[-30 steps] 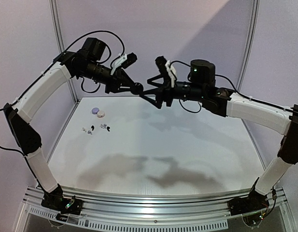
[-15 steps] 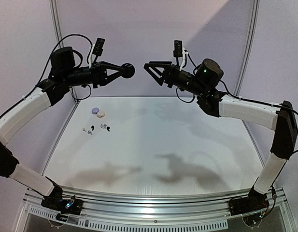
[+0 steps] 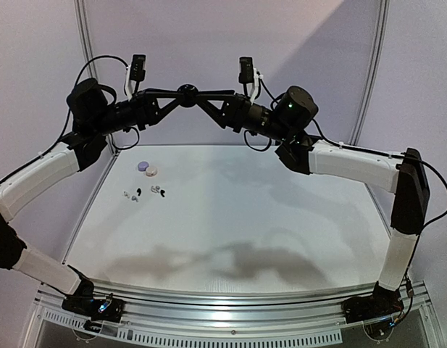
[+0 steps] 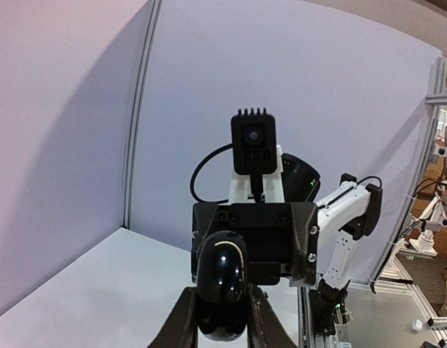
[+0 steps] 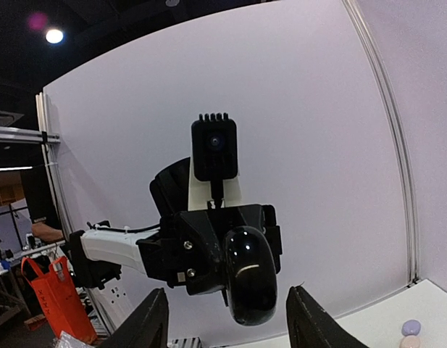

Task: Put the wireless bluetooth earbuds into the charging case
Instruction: Pass from the left arm to the right

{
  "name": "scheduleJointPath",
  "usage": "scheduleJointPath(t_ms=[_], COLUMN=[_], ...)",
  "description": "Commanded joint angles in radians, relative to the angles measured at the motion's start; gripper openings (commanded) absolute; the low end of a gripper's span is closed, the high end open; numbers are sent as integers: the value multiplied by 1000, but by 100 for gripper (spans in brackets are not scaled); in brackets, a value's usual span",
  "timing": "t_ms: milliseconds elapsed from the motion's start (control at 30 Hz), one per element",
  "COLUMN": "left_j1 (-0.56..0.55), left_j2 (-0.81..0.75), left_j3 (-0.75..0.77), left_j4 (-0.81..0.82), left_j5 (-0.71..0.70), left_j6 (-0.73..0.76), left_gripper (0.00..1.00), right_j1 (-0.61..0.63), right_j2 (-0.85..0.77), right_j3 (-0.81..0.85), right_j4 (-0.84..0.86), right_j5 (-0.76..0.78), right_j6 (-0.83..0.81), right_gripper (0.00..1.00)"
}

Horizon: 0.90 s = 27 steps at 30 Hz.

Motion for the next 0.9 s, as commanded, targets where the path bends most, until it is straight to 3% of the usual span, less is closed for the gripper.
scheduleJointPath(t_ms=[0,200,333,533,600,700,733,800,867], left_j1=[-13,-18,-19,-19,-19,-7,1,20,32], left_j2=[-17,-17,-16,-19,-19,-33,-36,-42,-49], left_j3=[-14,-29,-28,-30,-28,-34,-38,-36,-31], left_j4=[64,74,64,42,2,-86,-119,-214,-340], left_j5=[15,11,10,12,9,11,29,86,122], left_j6=[-9,-20,-13,2,26,98,138,264,419], left_gripper=[0,0,0,0,3,57,70,81,82], right_j1=[8,14,14,14,15,13,14,14,14], right_j2=[37,66,77,75,64,18,-5,-51,-83], right_j3=[50,105,121,124,115,96,94,106,143], right_j4=[-22,-48,-61,-88,-130,-293,-382,-574,-762], right_j5=[-8,-39,-57,-76,-83,-68,-51,-1,42], right_j6=[-5,-15,-21,-38,-64,-175,-240,-387,-516], right_gripper=[52,29,24,0,0,0,0,0,0])
